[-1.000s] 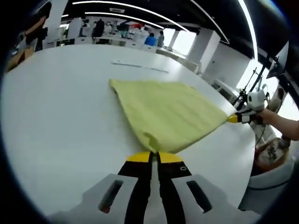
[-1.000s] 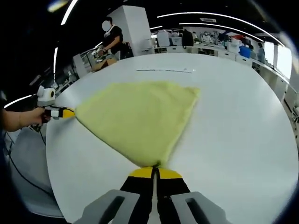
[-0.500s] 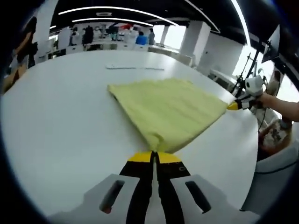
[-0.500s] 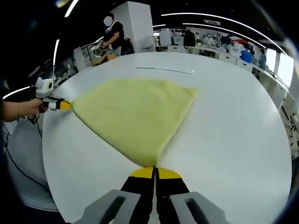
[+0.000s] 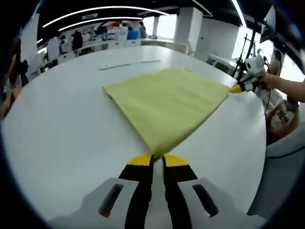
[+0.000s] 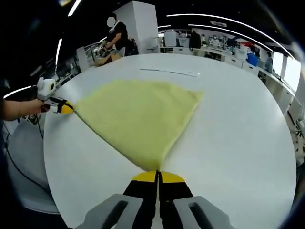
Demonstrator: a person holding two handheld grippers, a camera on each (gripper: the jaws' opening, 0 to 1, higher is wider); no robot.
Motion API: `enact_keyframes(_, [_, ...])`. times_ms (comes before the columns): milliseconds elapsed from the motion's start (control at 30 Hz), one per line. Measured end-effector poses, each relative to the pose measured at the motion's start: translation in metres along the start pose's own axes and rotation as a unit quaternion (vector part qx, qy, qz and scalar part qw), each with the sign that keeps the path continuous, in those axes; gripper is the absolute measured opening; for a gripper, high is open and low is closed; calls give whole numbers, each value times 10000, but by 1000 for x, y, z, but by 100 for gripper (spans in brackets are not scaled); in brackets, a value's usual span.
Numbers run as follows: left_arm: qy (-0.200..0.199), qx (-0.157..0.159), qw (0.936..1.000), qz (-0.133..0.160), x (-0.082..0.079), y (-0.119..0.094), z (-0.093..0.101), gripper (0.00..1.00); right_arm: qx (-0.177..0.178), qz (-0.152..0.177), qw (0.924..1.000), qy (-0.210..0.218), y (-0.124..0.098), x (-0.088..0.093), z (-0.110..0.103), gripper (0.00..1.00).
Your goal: Fold the garment on the visible template until the final outline fits inside the template.
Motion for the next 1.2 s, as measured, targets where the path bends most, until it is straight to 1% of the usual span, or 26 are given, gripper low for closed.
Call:
enact_keyframes(67, [-285, 36, 9994, 179, -2, 3, 1, 10, -38, -1, 10000, -36, 0, 0, -1, 0])
enact_keyframes(100, [-294, 24, 9994, 166, -1, 4, -1, 9, -45, -2, 10000, -37, 0, 0, -1, 0])
enact_keyframes(133, [-288, 22, 9995, 156, -1, 4, -1, 8, -45, -2, 10000, -36, 0, 0, -1, 0])
enact_keyframes(200, [-163, -65, 9998, 8, 1, 6, -3, 3, -57, 13, 10000, -17, -1, 0, 0, 0])
enact_keyframes(233, [-99, -190, 9997, -95, 2, 5, -5, 0, -50, 24, 10000, -9, -2, -1, 0, 0])
enact_keyframes(267, [-164, -186, 9997, -39, 2, 6, -7, 0, -44, 32, 10000, -6, -2, -1, 1, 0])
enact_keyframes(300, [-260, -188, 9994, 92, 0, 7, -10, 0, -38, 31, 10000, -3, -3, -1, 2, 0])
enact_keyframes(333, [-307, -181, 9993, 139, 0, 7, -10, 0, -23, 30, 10000, 2, -3, -1, 2, 0])
enact_keyframes(467, [-104, -221, 9996, 106, -1, 5, -6, 0, 13, -21, 10000, 9, -5, 1, 4, 0])
enact_keyframes(533, [-46, -248, 9997, 70, 0, 3, -8, 0, 182, -141, 9997, -73, -7, 5, 9, 0])
enact_keyframes(567, [-41, -256, 9996, 74, 0, 2, -9, 0, 144, -115, 9998, -34, -8, 6, 10, 0])
enact_keyframes(600, [-67, -245, 9996, 94, 0, 1, -10, 0, -89, 93, 9993, 349, -9, 5, 7, 0])
enact_keyframes(633, [-61, -262, 9996, 83, 1, 0, -10, 0, -128, 225, 9986, 468, -11, 3, 7, 0])
enact_keyframes(667, [7, -316, 9995, 44, 1, -1, -12, 0, -118, 261, 9989, 363, -13, 3, 9, 0])
enact_keyframes(733, [-17, -302, 9995, 29, 2, -2, -11, 0, -48, 151, 9996, 245, -13, 3, 10, 0])
enact_keyframes(833, [-14, -275, 9996, 44, 2, -2, -10, 0, -100, 147, 9996, 202, -13, 3, 8, 0])
enact_keyframes(967, [113, -150, 9998, 23, 1, 0, -6, 0, -120, 139, 9998, 119, -10, 2, 7, 0])
enact_keyframes(1033, [89, -45, 9999, 35, 0, 0, -4, 0, -191, 164, 9996, 102, -9, 0, 4, 8])
enact_keyframes(1067, [116, -21, 9999, 34, -1, 1, -4, 3, -206, 169, 9996, 103, -8, 0, 4, 11])
enact_keyframes(1100, [137, -24, 9999, 31, -1, 1, -3, 6, -213, 179, 9996, 98, -8, -1, 4, 11])
enact_keyframes(1133, [153, -23, 9999, 25, -2, 1, -3, 11, -232, 184, 9995, 64, -6, -1, 4, 9])
enact_keyframes(1200, [170, 33, 9998, 43, -3, 2, -3, 12, -310, 186, 9993, 57, -5, -2, 2, 8])
Point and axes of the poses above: the point that each gripper's makers call its tool centre point, and the gripper's own axes: y roughly forward along the fingers, z roughly to its right, x roughly out of its underside, the point moved 8 cm from there along -y, roughly backward along the fingers
